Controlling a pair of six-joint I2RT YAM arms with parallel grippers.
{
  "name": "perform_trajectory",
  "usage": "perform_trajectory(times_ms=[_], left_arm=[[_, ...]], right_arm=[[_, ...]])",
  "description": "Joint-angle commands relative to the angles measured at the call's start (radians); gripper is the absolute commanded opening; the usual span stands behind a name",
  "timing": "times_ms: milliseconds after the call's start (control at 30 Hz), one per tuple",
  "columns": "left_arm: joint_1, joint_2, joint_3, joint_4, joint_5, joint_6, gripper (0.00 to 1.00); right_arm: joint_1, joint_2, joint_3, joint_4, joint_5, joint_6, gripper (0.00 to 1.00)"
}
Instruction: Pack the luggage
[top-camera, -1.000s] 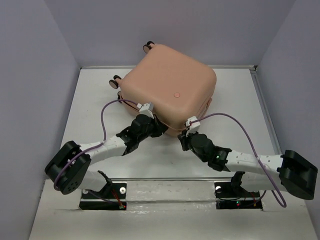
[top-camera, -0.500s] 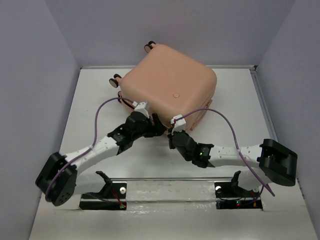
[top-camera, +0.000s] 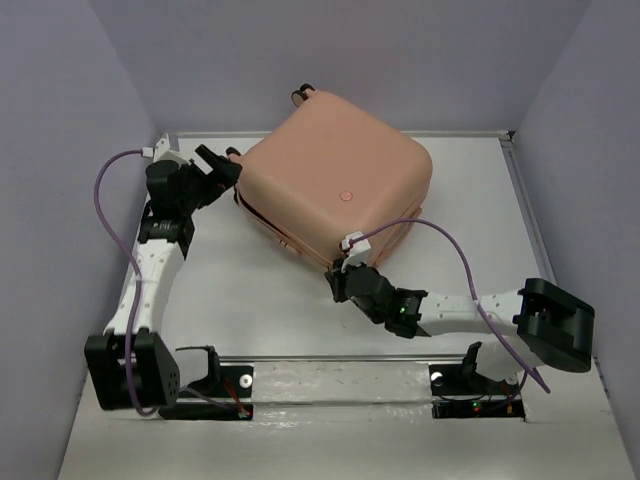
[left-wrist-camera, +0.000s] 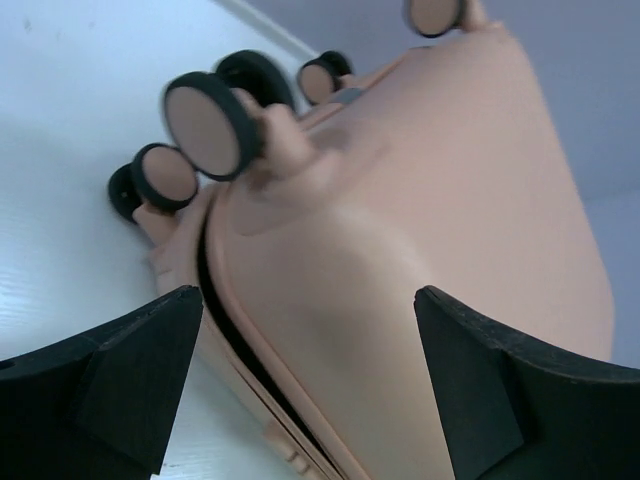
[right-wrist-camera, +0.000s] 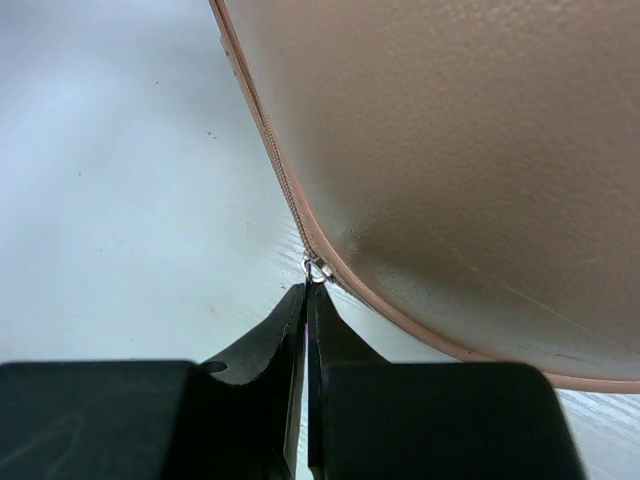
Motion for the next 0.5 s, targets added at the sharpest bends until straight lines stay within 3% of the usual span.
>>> perform_trajectory(times_ms=[0, 467], left_arm=[[0.071, 0.193, 0.063, 0.113, 0.129, -0.112, 0.99], [0.085, 0.555, 0.240, 0.400, 0.184, -0.325, 0.99]], right_arm=[[0.030, -0.023, 0.005, 0.103, -0.075, 0.016, 0.07], [0.030, -0.079, -0.035, 0.097, -0.126, 0.010, 0.07]])
